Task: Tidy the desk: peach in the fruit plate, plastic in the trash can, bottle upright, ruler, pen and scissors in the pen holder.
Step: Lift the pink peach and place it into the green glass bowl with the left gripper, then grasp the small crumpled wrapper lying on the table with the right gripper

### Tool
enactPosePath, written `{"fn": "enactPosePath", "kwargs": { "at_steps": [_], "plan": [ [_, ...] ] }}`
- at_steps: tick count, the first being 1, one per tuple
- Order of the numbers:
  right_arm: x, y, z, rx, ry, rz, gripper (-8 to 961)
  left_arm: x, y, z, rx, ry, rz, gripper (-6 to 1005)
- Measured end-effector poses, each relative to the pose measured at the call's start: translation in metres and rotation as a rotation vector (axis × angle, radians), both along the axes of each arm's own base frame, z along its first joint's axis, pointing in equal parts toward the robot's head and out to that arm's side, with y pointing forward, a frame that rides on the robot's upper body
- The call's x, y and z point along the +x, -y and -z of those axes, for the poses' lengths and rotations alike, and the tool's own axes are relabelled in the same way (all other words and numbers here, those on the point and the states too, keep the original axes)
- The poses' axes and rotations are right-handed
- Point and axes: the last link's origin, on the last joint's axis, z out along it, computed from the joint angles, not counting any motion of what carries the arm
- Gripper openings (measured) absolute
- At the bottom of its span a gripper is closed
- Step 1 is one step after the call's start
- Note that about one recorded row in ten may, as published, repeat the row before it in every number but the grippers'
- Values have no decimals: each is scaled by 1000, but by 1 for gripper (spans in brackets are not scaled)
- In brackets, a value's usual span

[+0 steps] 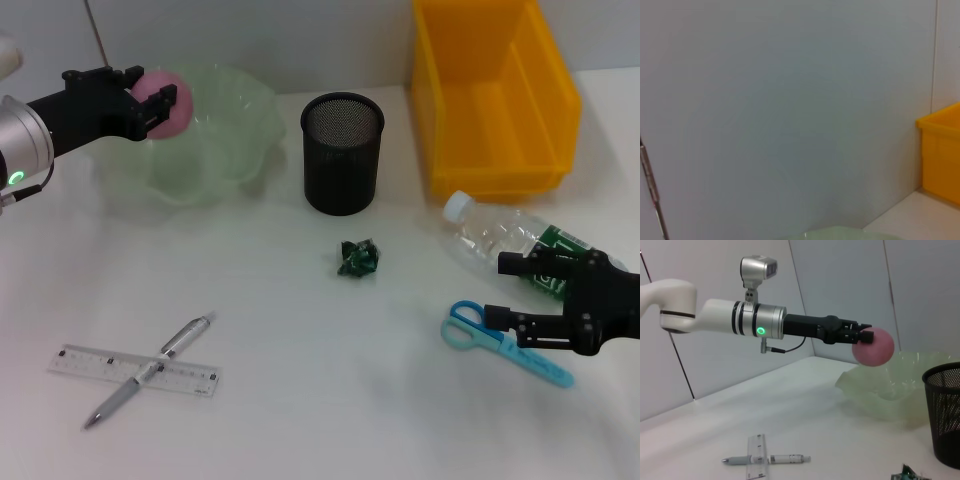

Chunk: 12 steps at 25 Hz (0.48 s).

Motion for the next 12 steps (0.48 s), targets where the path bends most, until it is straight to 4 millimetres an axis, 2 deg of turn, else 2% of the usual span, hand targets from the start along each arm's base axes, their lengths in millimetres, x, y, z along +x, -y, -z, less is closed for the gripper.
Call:
{"fn": "enactPosePath", "kwargs": {
  "at_steps": [8,12],
  "plan": [
    [-2,-6,-4,-8,-16,35,805,3,8,2,-45,-26,57,584],
    [-6,-14,-17,-16,-14,85,804,3,13,0,-53,-23,76,714]
  ]
}}
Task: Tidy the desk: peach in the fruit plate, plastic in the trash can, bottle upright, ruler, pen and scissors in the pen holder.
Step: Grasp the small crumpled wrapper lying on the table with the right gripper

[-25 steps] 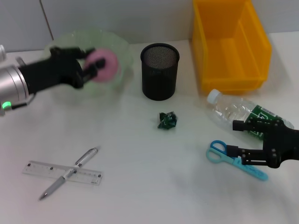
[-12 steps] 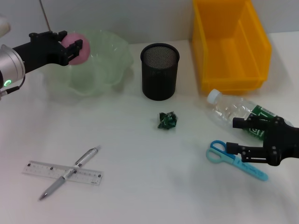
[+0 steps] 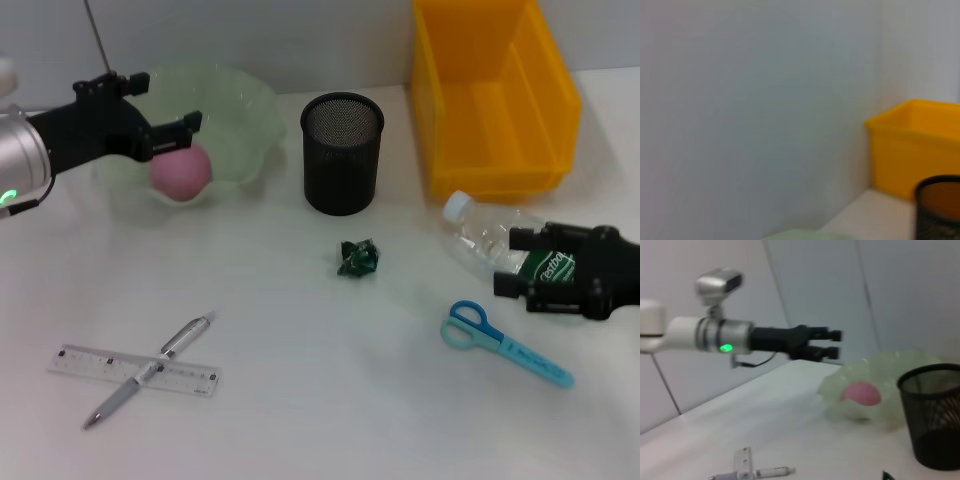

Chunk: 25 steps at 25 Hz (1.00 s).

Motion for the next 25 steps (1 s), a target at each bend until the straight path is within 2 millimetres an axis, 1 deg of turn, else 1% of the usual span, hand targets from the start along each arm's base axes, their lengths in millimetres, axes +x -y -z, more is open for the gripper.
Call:
{"fn": "enactPosePath", "kwargs": {
  "at_steps": [1,2,3,5,6,7,8,10,11,13,15,18,19,22,24,25],
  "plan": [
    [-3,-3,-5,-8,2,23,804,0,0,0,0,0,0,747],
    [-6,-8,-10,-16,7,46,804,0,11,-2,-41,17,42,779],
    [-11,-13,-16,-25,15,67,803,2,28,-4,-111,57,97,795],
    [-22,-21,-24,-46,42,95,803,2,28,-4,-111,57,97,827],
    [-36,-30,-31,-69,87,102,803,2,28,-4,-111,57,97,843],
    [-36,-30,-31,-69,87,102,803,3,49,-3,-204,110,160,859],
    [-43,-34,-33,-79,111,102,802,0,62,1,-260,126,187,859],
    [-61,-41,-35,-111,188,94,802,-4,73,6,-298,124,202,859],
    [-69,-44,-34,-129,225,96,802,-11,80,13,-317,110,197,859],
    [-86,-52,-29,-173,314,103,801,-14,83,15,-322,108,193,858],
    [-101,-61,-22,-210,405,132,801,-23,93,23,-343,119,177,858],
    [-119,-75,-12,-230,501,179,800,-23,93,23,-343,119,177,858],
    [-125,-79,-7,-237,525,181,800,-29,101,26,-351,136,159,858],
    [-136,-86,7,-241,580,178,799,-30,103,27,-353,139,157,857],
    [-138,-90,17,-234,621,184,799,-31,105,29,-359,145,151,857],
    [-139,-92,23,-232,641,184,799,-32,108,34,-372,152,150,857]
  ]
}}
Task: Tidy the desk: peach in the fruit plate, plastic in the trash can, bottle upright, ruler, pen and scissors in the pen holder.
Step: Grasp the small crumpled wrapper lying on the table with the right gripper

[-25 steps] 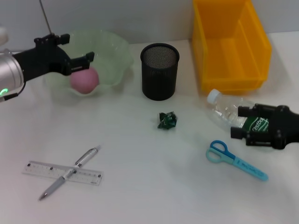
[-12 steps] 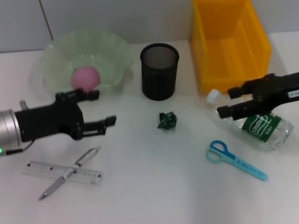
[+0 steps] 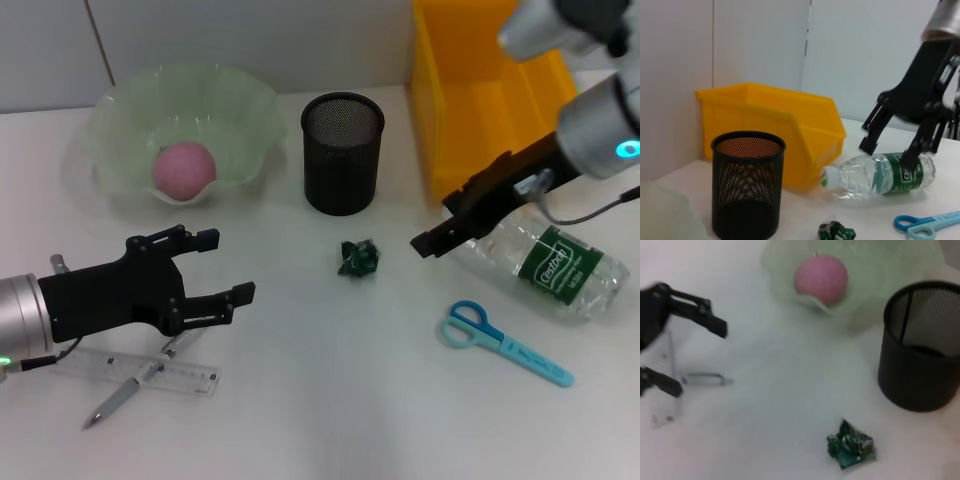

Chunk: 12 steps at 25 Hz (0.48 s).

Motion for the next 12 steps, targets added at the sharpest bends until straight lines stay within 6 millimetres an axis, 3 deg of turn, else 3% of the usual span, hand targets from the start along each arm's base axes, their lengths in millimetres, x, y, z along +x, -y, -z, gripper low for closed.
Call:
{"fn": "enactPosePath", "kwargs": {
  "at_steps": [12],
  "plan": [
    [5,-20,55,16,46,8,796,5,-1,5,-2,11,24,856]
  ]
}}
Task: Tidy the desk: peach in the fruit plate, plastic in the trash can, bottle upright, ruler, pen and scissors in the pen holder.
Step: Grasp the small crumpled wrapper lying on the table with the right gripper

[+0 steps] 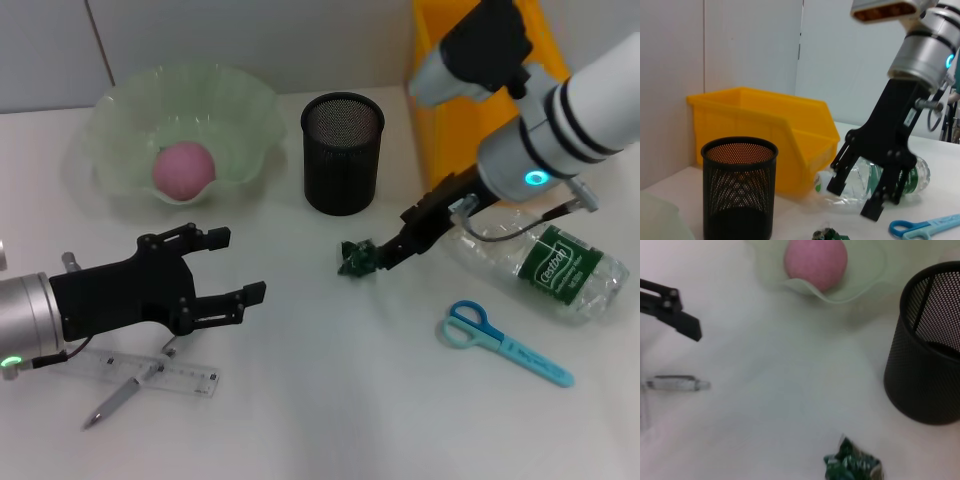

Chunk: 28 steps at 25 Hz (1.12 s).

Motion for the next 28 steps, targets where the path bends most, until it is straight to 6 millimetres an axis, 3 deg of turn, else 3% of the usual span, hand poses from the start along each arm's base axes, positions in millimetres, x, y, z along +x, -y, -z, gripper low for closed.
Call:
{"fn": "enactPosePath", "kwargs": {
  "at_steps": [14,28],
  "plan": [
    [-2,-10,33,-15,-16,9,793,2,-4,0,4,-6,8,855],
    [1,-9,43,-15,25,-9,790,2,-4,0,6,-18,19,853]
  ]
}}
